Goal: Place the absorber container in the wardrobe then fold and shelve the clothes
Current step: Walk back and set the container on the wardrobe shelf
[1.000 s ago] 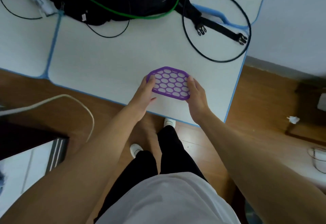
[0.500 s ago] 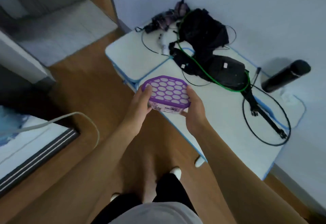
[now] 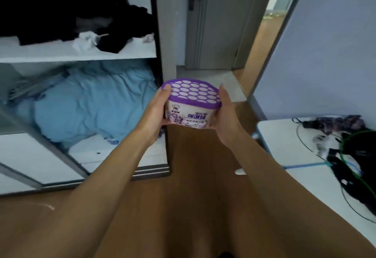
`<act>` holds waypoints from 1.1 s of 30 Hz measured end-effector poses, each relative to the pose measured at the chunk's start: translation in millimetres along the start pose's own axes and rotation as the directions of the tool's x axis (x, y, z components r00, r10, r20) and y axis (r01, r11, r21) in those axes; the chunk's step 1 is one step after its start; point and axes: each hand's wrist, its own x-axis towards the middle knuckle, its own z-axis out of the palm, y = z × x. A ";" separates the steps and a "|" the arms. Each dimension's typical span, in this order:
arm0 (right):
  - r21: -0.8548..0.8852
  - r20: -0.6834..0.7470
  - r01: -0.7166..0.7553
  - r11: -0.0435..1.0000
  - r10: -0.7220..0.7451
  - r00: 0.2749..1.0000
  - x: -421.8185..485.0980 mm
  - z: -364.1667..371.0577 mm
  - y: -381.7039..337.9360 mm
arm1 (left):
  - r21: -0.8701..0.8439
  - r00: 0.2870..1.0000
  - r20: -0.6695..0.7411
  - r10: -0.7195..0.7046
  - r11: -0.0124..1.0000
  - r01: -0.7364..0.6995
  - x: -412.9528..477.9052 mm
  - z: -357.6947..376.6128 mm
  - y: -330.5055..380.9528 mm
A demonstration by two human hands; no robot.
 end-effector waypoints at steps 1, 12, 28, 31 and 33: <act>-0.022 0.037 -0.010 1.000 0.011 0.999 6.4 23.9 -4.2 | 0.009 0.999 -0.037 0.005 1.000 -0.005 2.5 -21.4 9.1; -0.096 0.326 0.021 0.995 0.011 0.945 87.8 190.6 -46.3 | 0.032 0.965 -0.253 0.066 0.998 -0.060 48.6 -163.4 91.0; -0.082 0.431 0.105 0.991 -0.059 0.901 210.2 290.4 -135.5 | 0.051 0.913 -0.392 0.110 0.994 -0.097 179.8 -225.0 170.4; -0.073 0.402 0.109 0.991 -0.071 0.913 229.4 301.1 -144.8 | 0.043 0.911 -0.397 0.113 0.994 -0.104 203.6 -230.3 178.3; -0.055 0.373 0.114 0.992 -0.086 0.924 241.4 308.7 -149.0 | 0.040 0.909 -0.398 0.122 0.993 -0.115 219.9 -232.2 184.8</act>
